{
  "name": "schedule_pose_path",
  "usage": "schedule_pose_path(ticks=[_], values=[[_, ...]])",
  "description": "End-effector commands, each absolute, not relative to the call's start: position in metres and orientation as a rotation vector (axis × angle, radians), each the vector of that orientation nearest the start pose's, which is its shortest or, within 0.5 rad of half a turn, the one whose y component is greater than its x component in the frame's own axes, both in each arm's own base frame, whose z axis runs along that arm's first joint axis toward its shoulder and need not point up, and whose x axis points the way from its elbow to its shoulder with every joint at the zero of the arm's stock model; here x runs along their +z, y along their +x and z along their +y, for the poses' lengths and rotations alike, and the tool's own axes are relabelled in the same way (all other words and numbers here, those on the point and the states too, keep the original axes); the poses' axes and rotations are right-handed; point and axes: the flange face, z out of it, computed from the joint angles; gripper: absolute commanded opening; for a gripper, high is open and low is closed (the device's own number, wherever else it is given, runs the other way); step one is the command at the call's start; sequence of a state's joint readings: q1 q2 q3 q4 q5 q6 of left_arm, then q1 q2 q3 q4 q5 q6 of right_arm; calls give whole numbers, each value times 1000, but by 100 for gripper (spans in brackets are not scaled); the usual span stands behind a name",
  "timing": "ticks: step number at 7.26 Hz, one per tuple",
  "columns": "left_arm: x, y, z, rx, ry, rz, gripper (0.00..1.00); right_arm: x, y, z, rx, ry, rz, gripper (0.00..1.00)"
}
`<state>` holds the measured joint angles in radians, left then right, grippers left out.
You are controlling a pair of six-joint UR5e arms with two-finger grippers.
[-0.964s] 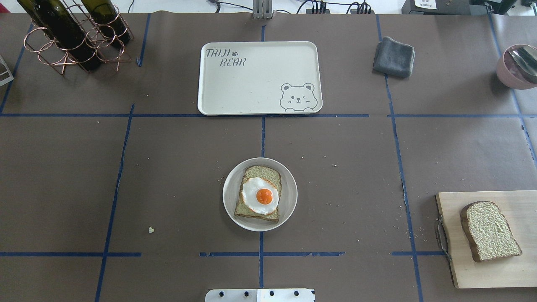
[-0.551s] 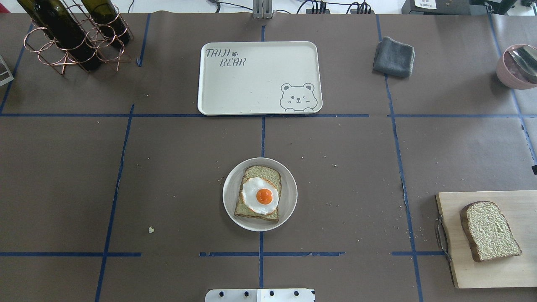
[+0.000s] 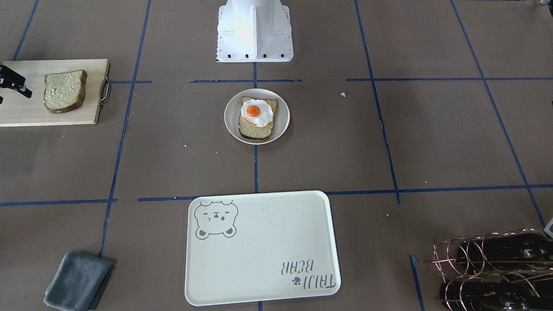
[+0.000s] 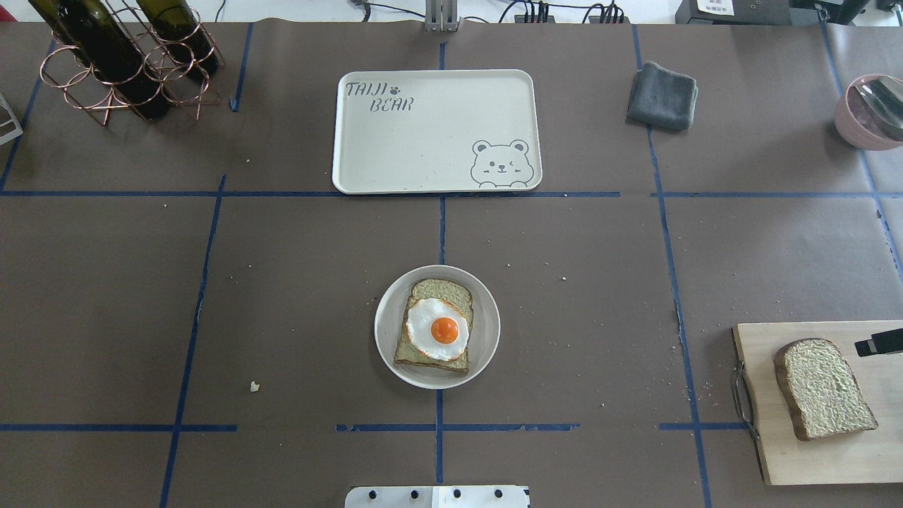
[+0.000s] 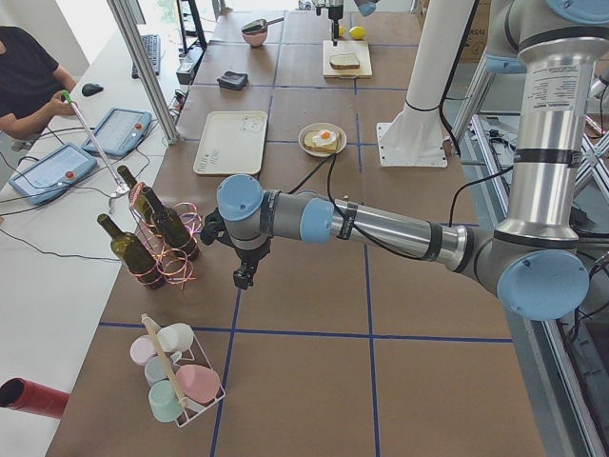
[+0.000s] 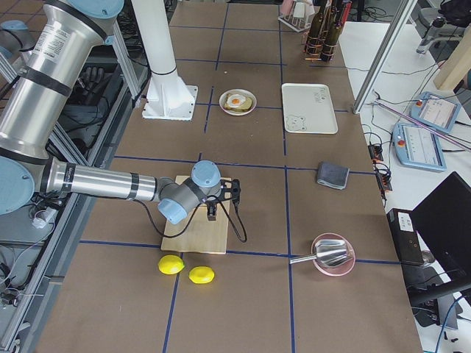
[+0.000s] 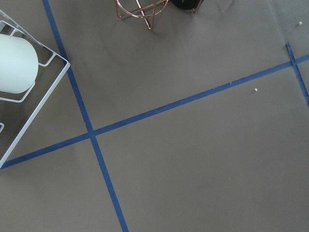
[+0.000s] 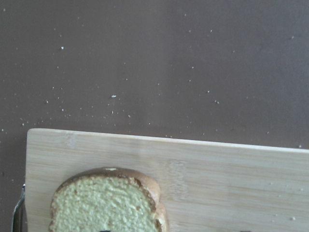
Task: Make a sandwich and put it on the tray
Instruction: 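Lower the right gripper onto the bread slice on the wooden board and grasp it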
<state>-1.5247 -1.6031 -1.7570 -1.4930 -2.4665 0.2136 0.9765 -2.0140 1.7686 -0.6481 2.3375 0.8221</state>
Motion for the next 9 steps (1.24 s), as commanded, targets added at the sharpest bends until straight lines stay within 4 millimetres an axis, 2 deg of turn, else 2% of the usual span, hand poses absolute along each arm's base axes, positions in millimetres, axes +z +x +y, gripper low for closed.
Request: schedule_pose_path(ticks=[1,5,6,7,8,9], values=[[550,-32,-506,304,207,882,100,628,-160,-291,-32,-56,-995,83],[550,-32,-506,304,206,882,100,649,-164,-287,-35,-84,-965,75],[548,-32,-507,306,211,882,100,649,-163,-287,-31,-84,-966,62],[549,-32,-506,304,209,884,100,649,-164,-287,-30,-88,-966,40],[547,-32,-506,305,210,882,100,650,-163,-286,-29,-90,-964,28],[547,-32,-506,305,210,882,100,650,-164,-286,-31,-94,-968,12]])
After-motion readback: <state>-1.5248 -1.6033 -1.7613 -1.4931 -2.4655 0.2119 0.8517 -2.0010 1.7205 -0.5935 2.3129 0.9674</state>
